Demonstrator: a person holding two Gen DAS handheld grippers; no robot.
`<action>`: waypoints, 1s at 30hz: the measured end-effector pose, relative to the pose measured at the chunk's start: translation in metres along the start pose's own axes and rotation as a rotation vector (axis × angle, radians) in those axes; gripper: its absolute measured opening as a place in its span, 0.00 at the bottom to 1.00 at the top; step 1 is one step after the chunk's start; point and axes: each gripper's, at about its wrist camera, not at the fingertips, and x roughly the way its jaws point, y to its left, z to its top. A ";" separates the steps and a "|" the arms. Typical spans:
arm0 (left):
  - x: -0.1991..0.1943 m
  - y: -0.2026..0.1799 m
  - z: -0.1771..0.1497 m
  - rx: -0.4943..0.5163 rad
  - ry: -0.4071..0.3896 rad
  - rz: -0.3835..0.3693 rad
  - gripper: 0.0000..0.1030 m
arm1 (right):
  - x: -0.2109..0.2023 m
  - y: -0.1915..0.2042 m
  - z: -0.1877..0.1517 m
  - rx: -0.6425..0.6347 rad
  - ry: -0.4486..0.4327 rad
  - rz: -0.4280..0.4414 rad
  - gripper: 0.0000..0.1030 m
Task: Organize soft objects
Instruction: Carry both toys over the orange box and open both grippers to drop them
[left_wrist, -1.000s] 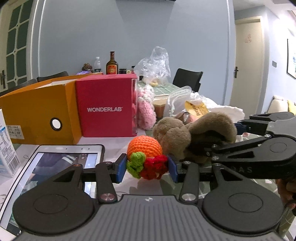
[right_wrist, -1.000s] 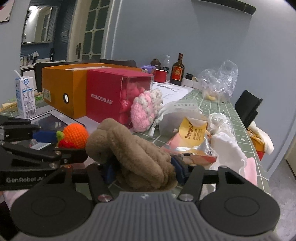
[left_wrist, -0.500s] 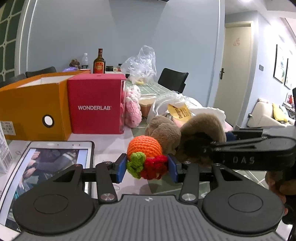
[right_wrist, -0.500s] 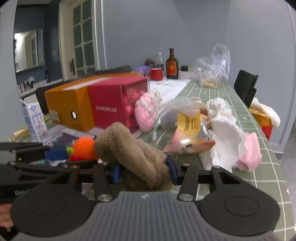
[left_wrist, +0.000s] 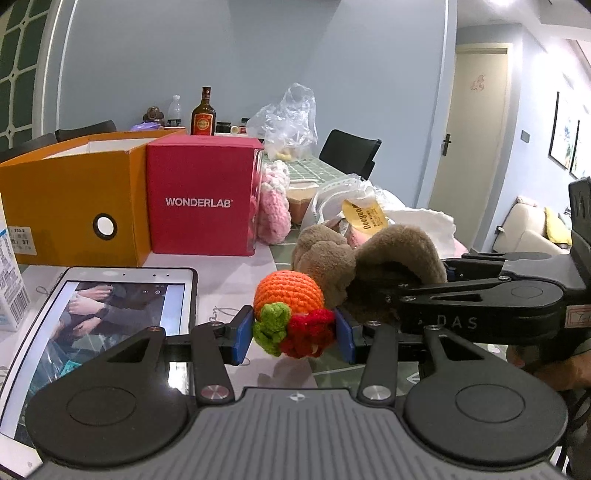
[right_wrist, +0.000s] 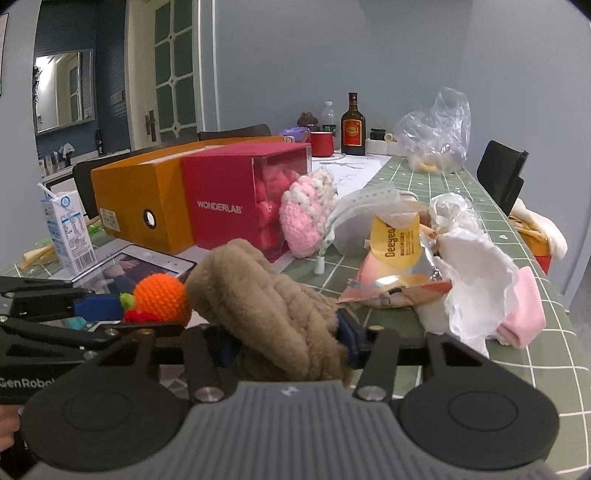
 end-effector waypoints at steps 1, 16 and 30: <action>-0.002 0.000 0.000 -0.002 -0.004 -0.002 0.51 | -0.003 0.001 0.000 -0.001 -0.003 -0.001 0.45; -0.104 0.050 0.033 -0.036 -0.193 -0.031 0.51 | -0.050 0.021 0.047 0.068 -0.198 0.098 0.42; -0.111 0.110 0.096 0.079 -0.240 0.284 0.51 | 0.022 0.059 0.164 0.053 -0.256 0.365 0.43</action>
